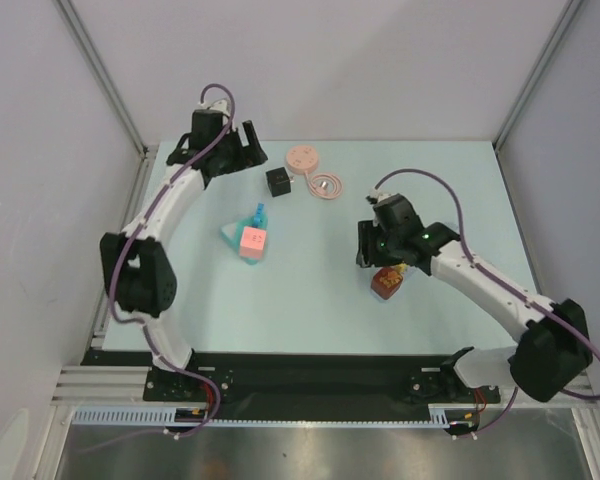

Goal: Insert the plug

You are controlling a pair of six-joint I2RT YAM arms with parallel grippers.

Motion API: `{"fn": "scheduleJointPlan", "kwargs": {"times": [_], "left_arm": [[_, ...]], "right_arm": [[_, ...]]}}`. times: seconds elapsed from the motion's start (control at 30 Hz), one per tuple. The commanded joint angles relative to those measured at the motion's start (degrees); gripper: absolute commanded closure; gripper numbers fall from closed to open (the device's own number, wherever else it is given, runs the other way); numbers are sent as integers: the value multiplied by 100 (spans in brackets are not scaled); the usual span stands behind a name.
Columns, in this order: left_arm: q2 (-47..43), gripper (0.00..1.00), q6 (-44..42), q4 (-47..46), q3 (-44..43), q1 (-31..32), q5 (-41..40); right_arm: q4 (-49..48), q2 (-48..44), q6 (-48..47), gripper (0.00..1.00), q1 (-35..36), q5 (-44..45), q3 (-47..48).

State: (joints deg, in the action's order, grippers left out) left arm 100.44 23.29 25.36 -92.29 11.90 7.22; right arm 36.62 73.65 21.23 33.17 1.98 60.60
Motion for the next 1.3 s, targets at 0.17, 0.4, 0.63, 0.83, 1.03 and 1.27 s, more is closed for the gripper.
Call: {"fn": "scheduleJointPlan", "kwargs": {"times": [0.17, 0.4, 0.63, 0.83, 1.03, 1.27], "left_arm": [[2988, 11, -975, 1285, -3635, -21, -450], [3851, 8, -1133, 1085, -4069, -12, 58], [4176, 10, -1169, 1006, -3990, 31, 902], [3975, 13, -1239, 926, -3640, 119, 1299], [3482, 15, -1545, 803, -2822, 304, 1343], [3008, 16, -2038, 821, -2434, 558, 1308]], "right_arm": [[-973, 966, -146, 49, 243, -295, -189], [-868, 871, -190, 49, 147, -5, -566], [-639, 441, -286, 49, -346, 101, -980], [-445, 45, -401, 48, -557, 75, -1006], [-489, -289, -392, 47, -557, -83, -988], [-463, -360, -532, 46, -548, -136, -1024]]}}
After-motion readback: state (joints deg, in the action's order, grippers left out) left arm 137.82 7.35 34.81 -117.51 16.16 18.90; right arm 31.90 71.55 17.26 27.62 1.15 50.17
